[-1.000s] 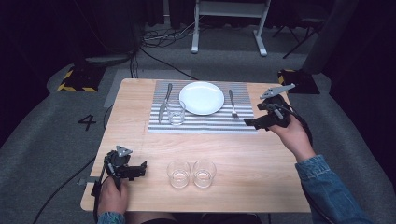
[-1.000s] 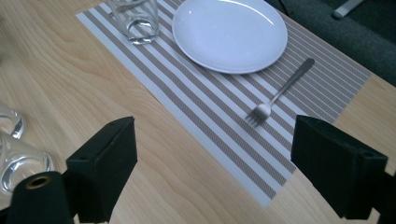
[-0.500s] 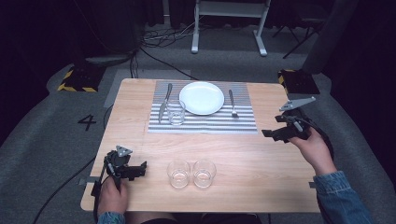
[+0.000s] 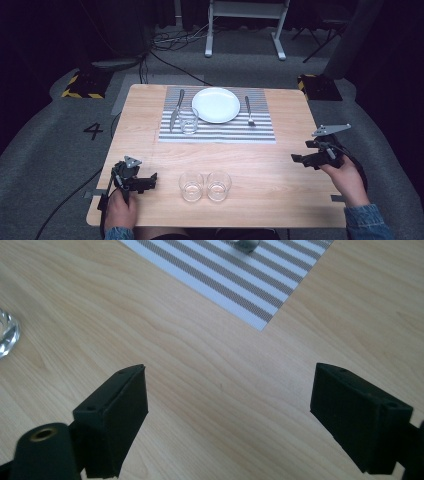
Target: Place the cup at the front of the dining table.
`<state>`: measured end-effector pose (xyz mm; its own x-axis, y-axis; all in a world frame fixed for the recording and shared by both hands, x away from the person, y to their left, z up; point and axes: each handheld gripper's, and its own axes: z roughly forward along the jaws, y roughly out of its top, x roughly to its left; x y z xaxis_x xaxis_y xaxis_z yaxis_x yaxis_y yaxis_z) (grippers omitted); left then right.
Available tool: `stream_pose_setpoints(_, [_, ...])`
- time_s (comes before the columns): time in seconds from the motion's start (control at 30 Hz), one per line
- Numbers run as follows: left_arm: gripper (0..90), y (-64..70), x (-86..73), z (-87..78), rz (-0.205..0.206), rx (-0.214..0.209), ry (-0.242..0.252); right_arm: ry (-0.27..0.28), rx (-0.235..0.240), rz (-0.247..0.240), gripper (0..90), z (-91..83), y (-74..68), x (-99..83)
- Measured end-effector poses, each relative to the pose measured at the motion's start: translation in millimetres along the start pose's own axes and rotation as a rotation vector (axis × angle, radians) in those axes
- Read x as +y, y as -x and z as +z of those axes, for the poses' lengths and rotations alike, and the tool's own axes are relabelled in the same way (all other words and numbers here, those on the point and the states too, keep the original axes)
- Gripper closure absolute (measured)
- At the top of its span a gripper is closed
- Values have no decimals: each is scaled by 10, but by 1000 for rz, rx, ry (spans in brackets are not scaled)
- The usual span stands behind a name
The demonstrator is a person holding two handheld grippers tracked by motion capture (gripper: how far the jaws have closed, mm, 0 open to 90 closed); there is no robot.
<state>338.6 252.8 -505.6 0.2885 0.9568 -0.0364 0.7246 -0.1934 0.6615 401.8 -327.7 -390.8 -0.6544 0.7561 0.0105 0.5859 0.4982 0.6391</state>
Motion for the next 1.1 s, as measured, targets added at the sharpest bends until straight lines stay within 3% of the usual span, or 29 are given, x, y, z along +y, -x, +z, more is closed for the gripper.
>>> stream_pose_setpoints(0.13, [0, 0, 0, 1, 0, -1, 1, -16, -5, -20, 158, 59, -47, -145])
stream_pose_setpoints(0.33, [0, 0, 0, 0, 0, 0, 0, 10, 0, -8, 158, 146, -117, -338])
stream_pose_setpoints(0.47, [0, 0, 0, 0, 0, 0, 0, 58, 10, 8, 158, 218, -166, -441])
stream_pose_setpoints(0.8, [0, -1, 0, 0, 1, 1, 0, 115, -2, 41, 158, 408, -315, -634])
stream_pose_setpoints(0.93, [0, 0, 0, 0, 0, 0, 0, 111, -9, 30, 158, 461, -354, -680])
stream_pose_setpoints(1.1, [0, 0, 0, 0, 0, 0, 0, 81, 19, 13, 158, 581, -435, -753])
